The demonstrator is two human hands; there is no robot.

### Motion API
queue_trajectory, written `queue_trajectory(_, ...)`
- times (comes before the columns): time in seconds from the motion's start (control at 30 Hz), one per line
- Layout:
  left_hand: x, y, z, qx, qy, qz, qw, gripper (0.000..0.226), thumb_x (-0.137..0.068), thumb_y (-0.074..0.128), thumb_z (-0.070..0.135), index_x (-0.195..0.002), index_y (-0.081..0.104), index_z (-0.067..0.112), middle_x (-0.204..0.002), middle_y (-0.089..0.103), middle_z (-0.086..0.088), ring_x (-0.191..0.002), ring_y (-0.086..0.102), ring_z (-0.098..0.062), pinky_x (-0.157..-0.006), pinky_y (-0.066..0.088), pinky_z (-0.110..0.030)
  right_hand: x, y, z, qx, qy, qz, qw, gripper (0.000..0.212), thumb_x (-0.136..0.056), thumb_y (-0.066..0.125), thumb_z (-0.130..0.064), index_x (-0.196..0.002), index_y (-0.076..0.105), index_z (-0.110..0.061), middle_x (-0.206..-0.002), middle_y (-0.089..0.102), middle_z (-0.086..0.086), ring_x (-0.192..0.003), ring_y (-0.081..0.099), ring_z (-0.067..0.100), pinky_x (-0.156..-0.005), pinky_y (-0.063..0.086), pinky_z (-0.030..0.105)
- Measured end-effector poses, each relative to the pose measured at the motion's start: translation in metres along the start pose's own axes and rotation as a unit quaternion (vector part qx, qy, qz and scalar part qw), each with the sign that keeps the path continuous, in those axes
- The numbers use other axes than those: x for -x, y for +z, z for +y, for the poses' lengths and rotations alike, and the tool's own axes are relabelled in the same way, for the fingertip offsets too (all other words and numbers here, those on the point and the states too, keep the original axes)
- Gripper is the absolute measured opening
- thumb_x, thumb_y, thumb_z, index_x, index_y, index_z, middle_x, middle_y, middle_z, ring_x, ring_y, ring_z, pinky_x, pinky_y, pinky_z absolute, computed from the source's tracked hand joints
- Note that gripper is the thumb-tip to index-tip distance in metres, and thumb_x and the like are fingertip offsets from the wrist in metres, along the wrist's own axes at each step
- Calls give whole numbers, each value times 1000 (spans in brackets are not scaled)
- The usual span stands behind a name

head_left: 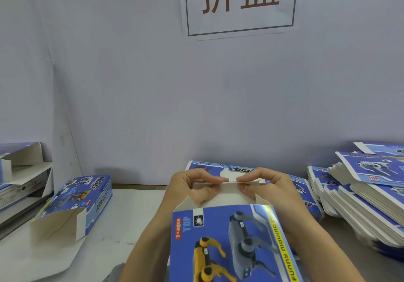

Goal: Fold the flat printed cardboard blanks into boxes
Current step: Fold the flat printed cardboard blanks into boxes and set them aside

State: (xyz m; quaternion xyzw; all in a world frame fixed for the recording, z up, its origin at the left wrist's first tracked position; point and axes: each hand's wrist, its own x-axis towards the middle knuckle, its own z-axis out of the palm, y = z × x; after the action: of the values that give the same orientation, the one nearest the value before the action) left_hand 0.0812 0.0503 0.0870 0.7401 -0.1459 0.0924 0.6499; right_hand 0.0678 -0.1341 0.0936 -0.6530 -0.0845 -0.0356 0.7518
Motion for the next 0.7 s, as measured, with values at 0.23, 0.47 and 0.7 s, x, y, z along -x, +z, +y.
queue_trajectory(0.23, 8, 3, 9, 179, -41, -41, 982, 35, -95, 65, 36, -124, 61, 17, -112, 74, -8, -94, 74, -23, -76, 61, -35, -2, -26, -12, -88, -72, 161, 980, 23, -91, 63, 2, -102, 69, -17, -75, 73, 3, -55, 67, 14, -48, 55, 24)
queue_trajectory(0.47, 13, -14, -2, 101, -90, -223, 965, 60, -81, 78, 36, -135, 53, 41, -133, 65, -6, -115, 67, -30, -89, 58, -44, 0, -61, -13, -218, -153, 330, 906, 15, -96, 65, -17, -85, 58, -24, -88, 66, -2, -64, 61, 12, -60, 52, 27)
queue_trajectory(0.7, 13, -21, -10, 191, -3, -103, 976, 52, -70, 86, 38, -117, 72, 24, -118, 72, -15, -100, 73, -34, -77, 61, -37, 7, -64, -8, -466, -133, 222, 846, 26, -86, 53, -28, -110, 62, -25, -108, 72, 7, -96, 71, 24, -92, 50, 36)
